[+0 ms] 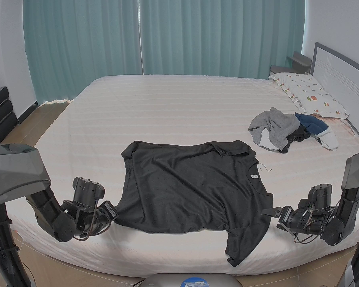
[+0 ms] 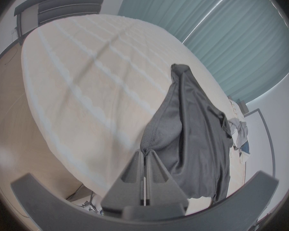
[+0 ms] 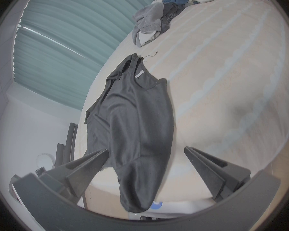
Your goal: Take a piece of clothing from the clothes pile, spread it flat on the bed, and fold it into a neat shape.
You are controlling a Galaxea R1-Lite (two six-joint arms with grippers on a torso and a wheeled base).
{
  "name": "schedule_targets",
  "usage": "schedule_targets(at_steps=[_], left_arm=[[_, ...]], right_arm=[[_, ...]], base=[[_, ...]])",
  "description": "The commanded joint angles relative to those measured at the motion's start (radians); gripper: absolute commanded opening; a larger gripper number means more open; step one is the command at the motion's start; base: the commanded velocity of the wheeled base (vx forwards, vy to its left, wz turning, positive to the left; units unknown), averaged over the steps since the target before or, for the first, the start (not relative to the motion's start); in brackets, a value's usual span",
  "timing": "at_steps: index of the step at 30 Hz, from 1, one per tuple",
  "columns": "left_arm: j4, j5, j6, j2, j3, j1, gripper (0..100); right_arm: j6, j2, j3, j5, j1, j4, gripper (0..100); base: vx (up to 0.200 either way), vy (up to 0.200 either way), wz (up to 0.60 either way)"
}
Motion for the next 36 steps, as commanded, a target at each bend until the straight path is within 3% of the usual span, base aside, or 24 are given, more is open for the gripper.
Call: schedule_targets(at_steps=[1,9,10,16,25,31,32,36], left_arm=[[0.013,0.003,0.014,-0.098,0.0,0.046,0],[0.01,0.012,0.014,-0.145,-0.008,0.066,0],[0.008,0.014,0.014,-0.145,-0.008,0.066,0],[-0.024,0.069,0.011,-0.142,-0.026,0.093,0],[-0.148,0.07,0.007,-0.127,-0.029,0.17,0],[-0.151,0.07,0.007,-0.105,-0.048,0.209,0],[-0.151,0.069,0.008,-0.099,-0.052,0.222,0],[-0.153,0.067,0.008,-0.082,-0.057,0.23,0]], right_arm=[[0.0,0.091,-0.081,-0.041,-0.003,-0.002,100],[-0.009,0.148,-0.196,-0.099,-0.004,0.016,100],[-0.009,0.148,-0.197,-0.099,-0.004,0.016,0],[-0.011,0.154,-0.28,-0.119,-0.001,0.024,0],[-0.014,0.129,-0.438,-0.121,0.003,0.18,0],[-0.048,0.12,-0.429,-0.116,-0.015,0.214,0],[-0.072,0.119,-0.41,-0.104,-0.033,0.214,100],[-0.104,0.132,-0.384,-0.095,-0.041,0.208,100]], base=[[0.0,0.0,0.0],[0.0,0.0,0.0],[0.0,0.0,0.0],[0.0,0.0,0.0],[0.0,0.0,0.0],[0.0,0.0,0.0],[0.0,0.0,0.0],[0.0,0.0,0.0]])
